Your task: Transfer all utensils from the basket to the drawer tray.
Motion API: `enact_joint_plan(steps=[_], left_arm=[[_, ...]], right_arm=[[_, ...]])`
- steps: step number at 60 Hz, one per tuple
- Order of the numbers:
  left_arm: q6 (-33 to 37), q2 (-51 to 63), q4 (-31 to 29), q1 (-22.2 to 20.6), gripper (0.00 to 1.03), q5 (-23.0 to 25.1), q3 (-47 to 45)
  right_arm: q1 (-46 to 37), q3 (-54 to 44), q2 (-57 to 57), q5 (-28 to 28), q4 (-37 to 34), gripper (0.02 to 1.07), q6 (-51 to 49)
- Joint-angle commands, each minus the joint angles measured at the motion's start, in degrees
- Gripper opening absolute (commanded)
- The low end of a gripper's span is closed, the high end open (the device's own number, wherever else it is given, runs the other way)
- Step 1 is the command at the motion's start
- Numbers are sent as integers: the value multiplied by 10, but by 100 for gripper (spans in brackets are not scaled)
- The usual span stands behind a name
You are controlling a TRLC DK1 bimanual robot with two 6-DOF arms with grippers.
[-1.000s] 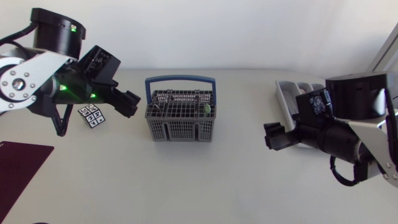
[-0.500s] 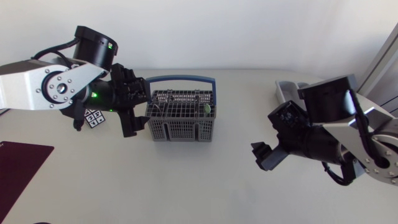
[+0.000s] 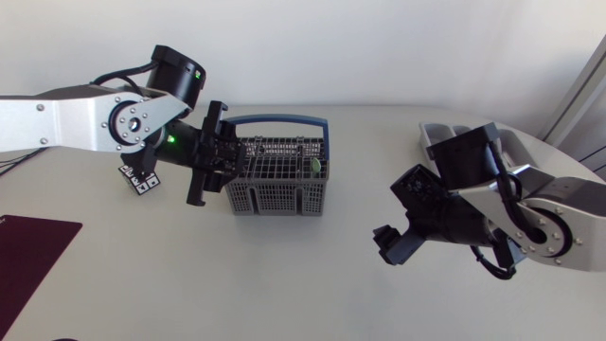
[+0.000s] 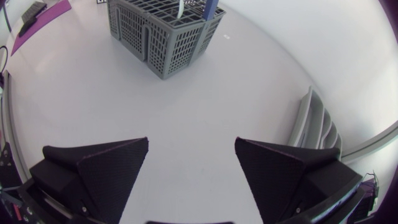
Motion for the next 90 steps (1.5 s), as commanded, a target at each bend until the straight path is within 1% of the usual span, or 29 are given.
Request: enact_joint_plan(steps=[1,4,9,11,20,23,25,30,32,45,60,76,90], left_arm=[[46,26,-2,11,30,13,33],[51,34,-2,13,29,23,43],[63,51,-1,21,29,24,56],[70,59,0,25,25,23,57],[87,75,7,29,24,24,64],[89,77,8,29,20,26,65],[91,78,8,29,20,34,65],[93,78,7,28,11,40,64],[94,78,8,27,3,44,63],[92,73,8,26,4,49,65],[92,44,6,35,4,52,81],[92,2,-27,37,4,53,97],[92,-44,-59,31,4,53,103]], right_arm=[[-3,9,13,-1,9,102,-9],[-3,12,16,-1,9,102,-10],[-3,16,21,-1,10,102,-10],[-3,16,21,-1,11,102,-10],[-2,15,25,-1,14,102,-10],[-2,14,25,0,15,102,-10],[-3,13,25,0,16,102,-10],[-3,10,25,0,16,102,-10],[-3,9,25,0,16,102,-10],[-1,4,24,0,16,102,-10],[12,-7,26,-1,26,102,-6],[22,-11,20,1,26,102,-10],[32,-14,9,5,26,102,-11]])
